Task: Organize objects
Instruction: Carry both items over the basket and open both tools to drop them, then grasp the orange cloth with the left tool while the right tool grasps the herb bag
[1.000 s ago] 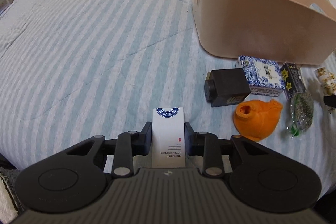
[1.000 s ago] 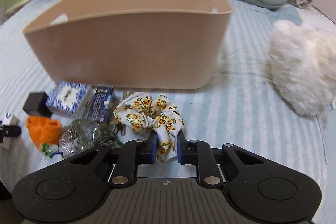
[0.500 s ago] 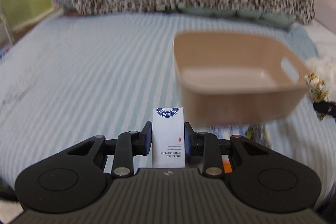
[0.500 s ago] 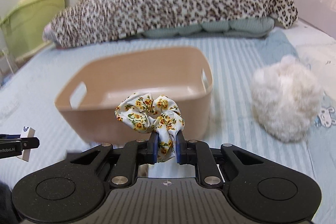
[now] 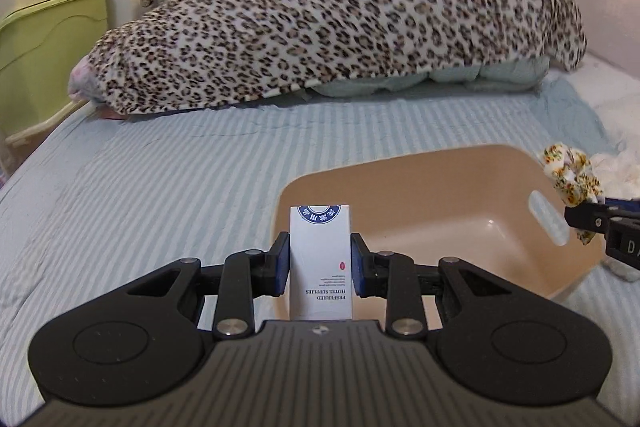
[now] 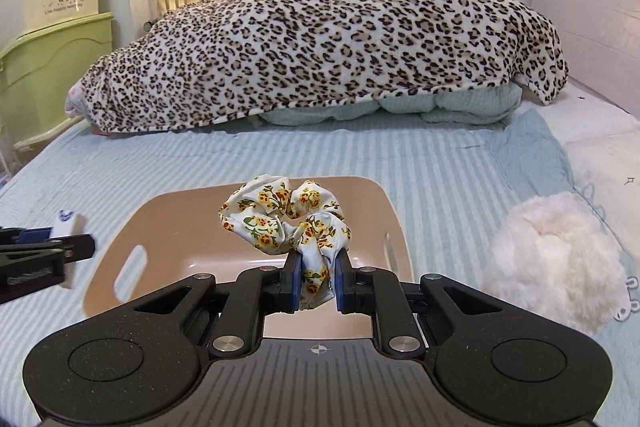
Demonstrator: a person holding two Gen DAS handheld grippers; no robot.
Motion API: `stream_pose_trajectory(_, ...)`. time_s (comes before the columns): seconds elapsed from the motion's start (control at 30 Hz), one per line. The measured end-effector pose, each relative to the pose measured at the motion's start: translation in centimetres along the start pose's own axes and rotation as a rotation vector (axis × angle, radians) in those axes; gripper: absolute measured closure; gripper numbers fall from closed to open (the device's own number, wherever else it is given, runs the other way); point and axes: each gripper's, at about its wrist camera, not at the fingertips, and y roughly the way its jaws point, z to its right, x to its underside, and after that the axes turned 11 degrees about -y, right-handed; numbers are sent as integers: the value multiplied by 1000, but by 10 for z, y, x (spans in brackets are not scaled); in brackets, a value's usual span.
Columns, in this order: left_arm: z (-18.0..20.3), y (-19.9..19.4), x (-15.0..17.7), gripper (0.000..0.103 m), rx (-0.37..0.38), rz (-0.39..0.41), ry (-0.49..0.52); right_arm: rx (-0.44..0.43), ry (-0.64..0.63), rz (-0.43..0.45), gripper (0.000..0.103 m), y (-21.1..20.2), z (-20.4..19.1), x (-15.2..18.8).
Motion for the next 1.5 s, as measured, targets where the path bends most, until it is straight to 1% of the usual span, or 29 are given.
stream_pose_trajectory(0.13, 15, 35, 4, 71, -14, -42, 27, 4, -24, -59, 88, 27, -7, -2)
stream_pose_trajectory(0.2, 18, 52, 8, 71, -29, -73, 33, 4, -52, -112, 88, 42, -12, 0)
stream_pose_trajectory(0.3, 19, 73, 16, 71, -43, -127, 31, 12, -86, -162, 88, 60, -19, 7)
stream_pose_trajectory(0.4, 17, 80, 25, 70, -39, -165, 47, 14, -89, -195, 87, 68, -22, 13)
stream_pose_trajectory(0.43, 16, 79, 27, 69, -38, -169, 52, 13, -85, -203, 84, 69, -21, 14)
stream_pose_trajectory(0.47, 15, 77, 28, 69, -39, -167, 57, 12, -82, -208, 67, 69, -22, 15)
stream_pose_trajectory(0.5, 14, 73, 27, 69, -41, -160, 60, 11, -78, -208, 65, 68, -21, 16)
stream_pose_trajectory(0.53, 13, 69, 26, 62, -42, -154, 63, 11, -76, -203, 59, 65, -21, 16)
stream_pose_trajectory(0.57, 12, 63, 24, 45, -41, -145, 64, 12, -78, -199, 54, 62, -21, 15)
stream_pose_trajectory(0.6, 12, 54, 22, 36, -38, -126, 64, 15, -82, -191, 51, 57, -20, 15)
stream_pose_trajectory(0.63, 11, 44, 19, 26, -31, -98, 61, 19, -85, -182, 43, 51, -20, 14)
stream_pose_trajectory(0.67, 9, 35, 18, 24, -23, -72, 58, 23, -86, -169, 36, 44, -19, 13)
stream_pose_trajectory(0.77, 5, 13, 14, 18, -11, -56, 57, 29, -83, -138, 26, 23, -16, 11)
stream_pose_trajectory(0.83, -1, -1, 15, 15, -3, -53, 47, 27, -75, -124, 21, 8, -15, 11)
stream_pose_trajectory(0.9, -7, -12, 19, 15, 13, -56, 49, 28, -70, -109, 11, -7, -16, 14)
stream_pose_trajectory(0.93, -9, -18, 22, 15, 18, -59, 53, 32, -73, -101, 5, -15, -18, 17)
stream_pose_trajectory(0.97, -12, -22, 25, 15, 18, -62, 55, 36, -81, -96, 3, -21, -19, 19)
stream_pose_trajectory(1.03, -17, -31, 32, 15, 11, -67, 44, 35, -100, -101, 2, -32, -22, 26)
stream_pose_trajectory(1.13, -26, -42, 44, 15, 21, -88, 11, 28, -116, -119, 2, -42, -27, 38)
stream_pose_trajectory(1.23, -31, -50, 57, 15, 24, -109, 13, 16, -119, -138, 2, -49, -32, 50)
stream_pose_trajectory(1.33, -37, -52, 72, 15, 17, -136, 4, 6, -124, -158, 2, -53, -37, 63)
stream_pose_trajectory(1.5, -45, -45, 101, 15, 8, -209, -16, -17, -138, -204, 1, -51, -46, 88)
